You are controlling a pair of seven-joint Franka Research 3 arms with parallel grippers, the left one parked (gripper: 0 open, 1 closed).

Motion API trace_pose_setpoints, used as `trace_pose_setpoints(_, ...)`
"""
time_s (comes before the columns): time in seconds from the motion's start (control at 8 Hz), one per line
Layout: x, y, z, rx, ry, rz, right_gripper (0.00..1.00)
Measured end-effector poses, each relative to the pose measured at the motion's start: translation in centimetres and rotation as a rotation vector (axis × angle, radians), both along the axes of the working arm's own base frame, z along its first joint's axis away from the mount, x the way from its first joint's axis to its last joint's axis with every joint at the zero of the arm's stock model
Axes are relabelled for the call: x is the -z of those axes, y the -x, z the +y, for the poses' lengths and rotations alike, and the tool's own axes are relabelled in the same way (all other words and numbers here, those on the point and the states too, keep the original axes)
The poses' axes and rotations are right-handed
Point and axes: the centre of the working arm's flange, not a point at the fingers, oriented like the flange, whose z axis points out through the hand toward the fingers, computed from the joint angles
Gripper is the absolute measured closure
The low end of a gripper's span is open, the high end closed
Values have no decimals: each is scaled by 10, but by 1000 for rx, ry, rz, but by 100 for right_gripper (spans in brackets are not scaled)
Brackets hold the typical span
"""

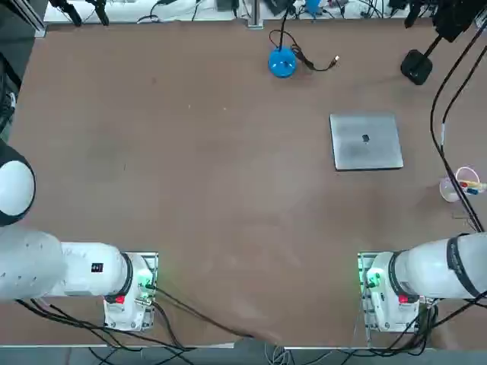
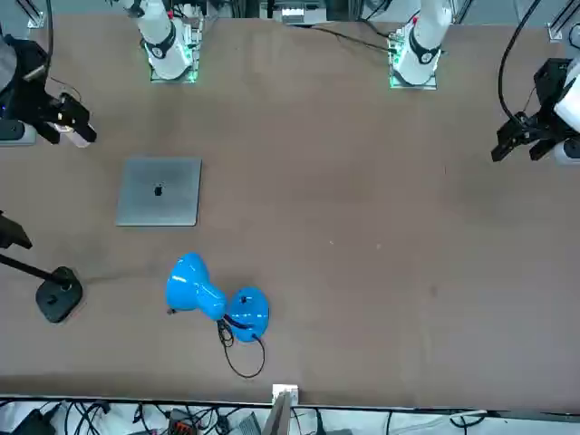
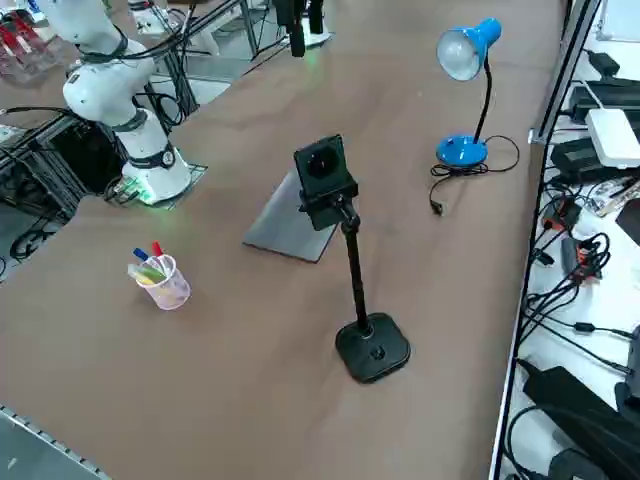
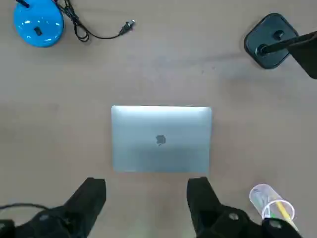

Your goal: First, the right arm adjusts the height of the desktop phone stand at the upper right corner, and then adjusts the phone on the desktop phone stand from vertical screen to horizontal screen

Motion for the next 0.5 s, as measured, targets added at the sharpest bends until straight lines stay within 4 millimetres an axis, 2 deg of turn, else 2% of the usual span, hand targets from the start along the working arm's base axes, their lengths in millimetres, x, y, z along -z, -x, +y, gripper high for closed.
trace_pose_setpoints(0.5,-11,-4,-22,41,-3,-25,0)
